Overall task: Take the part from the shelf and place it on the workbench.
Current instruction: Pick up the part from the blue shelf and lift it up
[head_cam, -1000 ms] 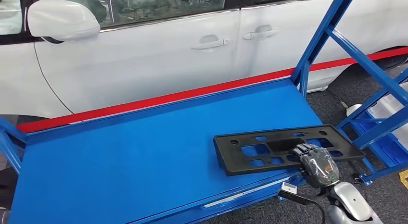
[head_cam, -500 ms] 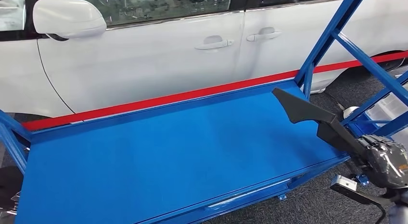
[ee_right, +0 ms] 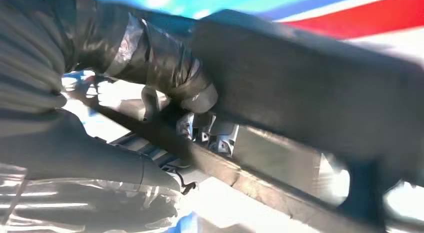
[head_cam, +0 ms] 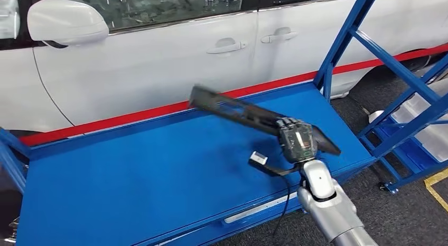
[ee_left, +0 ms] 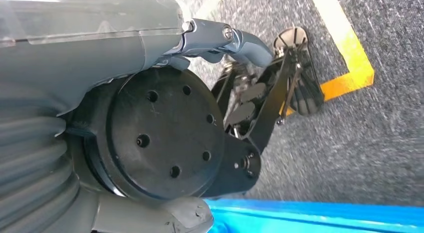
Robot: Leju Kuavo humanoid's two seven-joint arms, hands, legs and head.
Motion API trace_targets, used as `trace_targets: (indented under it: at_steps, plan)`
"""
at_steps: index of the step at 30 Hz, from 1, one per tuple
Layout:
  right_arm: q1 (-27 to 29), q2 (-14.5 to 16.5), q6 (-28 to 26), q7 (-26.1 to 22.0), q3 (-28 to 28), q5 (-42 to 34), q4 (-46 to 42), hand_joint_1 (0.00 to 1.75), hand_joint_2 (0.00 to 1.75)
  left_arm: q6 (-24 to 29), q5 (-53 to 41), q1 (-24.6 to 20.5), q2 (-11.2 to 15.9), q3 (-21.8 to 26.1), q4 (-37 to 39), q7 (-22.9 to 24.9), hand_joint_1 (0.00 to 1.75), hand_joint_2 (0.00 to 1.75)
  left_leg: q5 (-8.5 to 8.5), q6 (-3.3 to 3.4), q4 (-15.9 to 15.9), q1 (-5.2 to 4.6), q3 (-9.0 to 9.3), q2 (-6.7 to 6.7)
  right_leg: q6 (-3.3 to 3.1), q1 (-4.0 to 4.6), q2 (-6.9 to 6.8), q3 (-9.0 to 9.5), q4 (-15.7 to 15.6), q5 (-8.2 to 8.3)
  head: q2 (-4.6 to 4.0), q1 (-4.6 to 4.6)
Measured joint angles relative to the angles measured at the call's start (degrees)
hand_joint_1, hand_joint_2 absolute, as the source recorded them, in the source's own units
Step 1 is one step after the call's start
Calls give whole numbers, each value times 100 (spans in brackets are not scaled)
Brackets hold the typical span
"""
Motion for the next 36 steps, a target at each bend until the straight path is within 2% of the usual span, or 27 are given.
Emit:
trace_targets:
  at_steps: [2,3,4,5,6,9,10,11,23,36]
  plan:
    - [-76,-114,-44,104,548,-38,51,175,175,-52,-3,-1,-12,20,1,7,0,175,11,-14,-8,-14,7,-108,-223,98,24,309,-698,314,0,-10]
    - [-96,-173,-70,126,743,-52,64,175,175,-63,-8,-3,-15,26,1,2,0,175,27,-46,-15,6,-2,-147,-306,148,28,404,-936,372,0,-5]
    - [-110,-222,-98,149,897,-63,71,175,175,-68,-14,-3,-15,28,1,-8,0,175,43,-79,-27,32,-18,-171,-355,185,28,442,-1049,374,0,0]
    - [-121,-257,-121,170,1023,-73,75,175,175,-67,-20,-5,-7,30,0,-20,0,175,58,-107,-34,48,-29,-186,-333,209,23,458,-1123,398,0,9]
    - [-135,-290,-141,187,1129,-75,75,175,175,-65,-27,-1,1,31,0,-29,0,175,64,-123,-40,67,-38,-185,-272,215,23,467,-1173,404,0,19]
    - [-128,-348,-160,234,1358,-55,76,175,175,-64,-38,-6,8,33,0,-40,0,175,34,-118,0,41,-74,-147,25,163,32,513,-1286,280,0,17]
    - [-104,-365,-162,245,1405,-41,75,175,175,-68,-39,-9,9,34,0,-41,0,175,23,-118,15,31,-84,-139,80,144,34,529,-1309,230,0,16]
    - [-74,-385,-162,251,1436,-25,70,175,175,-75,-39,-11,9,38,0,-42,0,175,16,-116,25,26,-89,-134,106,133,34,534,-1318,202,0,16]
    - [37,-471,-91,295,1478,128,-41,175,175,-147,-40,-16,21,90,0,-33,0,175,32,-147,17,38,-75,-127,85,137,41,526,-1275,207,0,15]
    - [250,-622,-103,396,1484,232,-428,175,175,-170,-60,-19,22,116,0,-25,0,175,33,-149,17,30,-78,-125,82,141,45,525,-1272,207,0,15]
